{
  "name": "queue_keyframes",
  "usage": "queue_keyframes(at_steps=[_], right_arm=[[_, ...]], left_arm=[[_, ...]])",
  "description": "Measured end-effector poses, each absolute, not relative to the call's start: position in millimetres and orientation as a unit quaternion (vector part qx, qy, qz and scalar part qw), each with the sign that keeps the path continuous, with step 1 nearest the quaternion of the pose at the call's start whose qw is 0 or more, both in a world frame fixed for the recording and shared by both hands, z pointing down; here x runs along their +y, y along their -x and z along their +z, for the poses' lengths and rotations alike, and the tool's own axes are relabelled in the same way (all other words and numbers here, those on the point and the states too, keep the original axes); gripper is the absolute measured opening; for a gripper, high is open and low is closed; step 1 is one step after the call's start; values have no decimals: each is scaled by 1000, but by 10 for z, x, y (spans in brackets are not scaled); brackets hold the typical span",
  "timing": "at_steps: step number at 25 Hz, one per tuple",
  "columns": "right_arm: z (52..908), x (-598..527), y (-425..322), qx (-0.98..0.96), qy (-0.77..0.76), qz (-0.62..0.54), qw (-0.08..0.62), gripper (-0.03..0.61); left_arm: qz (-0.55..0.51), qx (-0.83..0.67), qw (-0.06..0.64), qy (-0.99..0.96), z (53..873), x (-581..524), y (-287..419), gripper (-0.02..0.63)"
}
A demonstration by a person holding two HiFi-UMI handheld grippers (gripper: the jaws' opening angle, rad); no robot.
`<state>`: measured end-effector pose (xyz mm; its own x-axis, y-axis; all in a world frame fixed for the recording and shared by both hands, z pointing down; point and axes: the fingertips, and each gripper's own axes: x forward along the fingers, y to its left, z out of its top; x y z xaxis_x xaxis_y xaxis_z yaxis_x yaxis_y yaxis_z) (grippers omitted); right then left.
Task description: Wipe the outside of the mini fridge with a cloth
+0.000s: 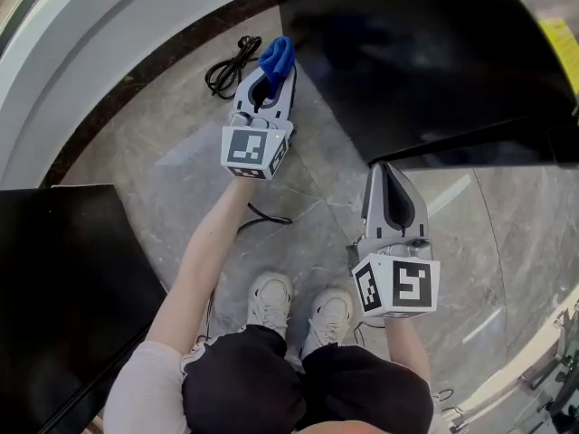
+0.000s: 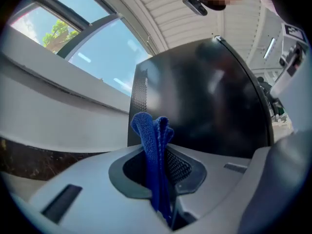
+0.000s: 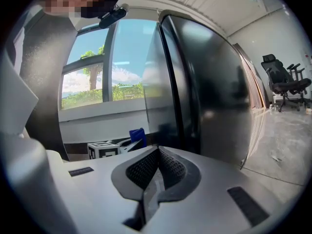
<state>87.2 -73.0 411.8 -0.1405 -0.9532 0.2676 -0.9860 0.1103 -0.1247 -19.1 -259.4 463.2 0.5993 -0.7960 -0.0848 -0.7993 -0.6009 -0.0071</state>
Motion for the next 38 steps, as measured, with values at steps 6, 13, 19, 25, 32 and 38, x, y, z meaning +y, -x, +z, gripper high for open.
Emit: queue_keyframes(at_steps=[6, 13, 19, 25, 32, 38], right_arm=[[4285, -1061, -623, -759, -634, 121, 88, 11], [4412, -1547, -314, -780, -609, 115, 88, 11], [4451, -1897, -105, -794, -594, 106, 76, 11], [4446, -1931, -71, -797, -590, 107, 68, 11], [4454, -1879, -92, -801, -584, 112, 67, 11], [4370, -1815, -42, -807, -578, 106, 64, 11]], left_arm=[[14, 476, 12, 879, 4961, -3325, 232, 58], [11, 486, -7, 874, 5239, -3674, 381, 57], [4, 463, -27, 886, 5325, -3776, 295, 57], [-38, 478, -77, 874, 5548, -3947, 297, 57], [-51, 459, -114, 880, 5627, -3913, 220, 57], [-54, 415, -102, 902, 5594, -3647, 97, 57]])
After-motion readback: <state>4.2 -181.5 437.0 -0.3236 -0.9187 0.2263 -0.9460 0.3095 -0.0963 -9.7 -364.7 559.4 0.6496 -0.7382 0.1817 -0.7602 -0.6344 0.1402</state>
